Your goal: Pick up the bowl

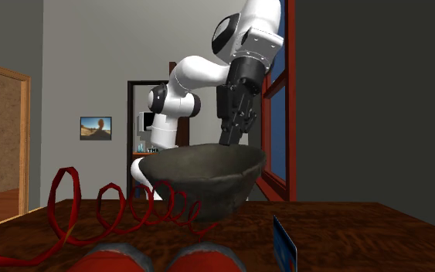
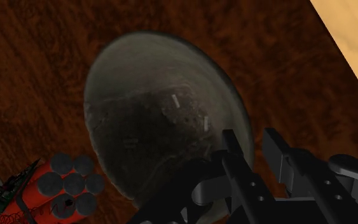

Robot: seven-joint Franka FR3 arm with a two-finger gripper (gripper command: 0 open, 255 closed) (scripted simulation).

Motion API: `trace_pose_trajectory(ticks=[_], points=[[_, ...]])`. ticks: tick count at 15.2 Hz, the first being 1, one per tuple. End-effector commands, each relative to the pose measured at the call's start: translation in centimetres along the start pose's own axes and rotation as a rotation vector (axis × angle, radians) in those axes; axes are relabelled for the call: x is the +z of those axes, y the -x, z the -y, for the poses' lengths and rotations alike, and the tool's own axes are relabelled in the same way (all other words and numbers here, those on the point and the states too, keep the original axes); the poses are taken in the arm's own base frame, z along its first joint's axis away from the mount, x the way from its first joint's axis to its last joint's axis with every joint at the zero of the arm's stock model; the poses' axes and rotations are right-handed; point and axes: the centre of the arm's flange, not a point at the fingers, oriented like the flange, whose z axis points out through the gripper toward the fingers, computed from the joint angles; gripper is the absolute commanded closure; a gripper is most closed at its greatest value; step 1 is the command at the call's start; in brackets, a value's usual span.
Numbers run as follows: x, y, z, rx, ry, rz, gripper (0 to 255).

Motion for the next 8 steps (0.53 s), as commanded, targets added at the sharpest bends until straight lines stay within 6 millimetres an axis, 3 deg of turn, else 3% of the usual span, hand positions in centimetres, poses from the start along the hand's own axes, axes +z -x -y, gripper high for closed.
trace_pose_trajectory(ticks=[1,6,8], points=[[-1.0,0.1,-0.4,0.0,0.0,-0.001,255],[-3.5,0.3,-1.3,0.0,0.0,-0.001,255],[-3.6,0.3,-1.3,0.0,0.0,-0.001,255]])
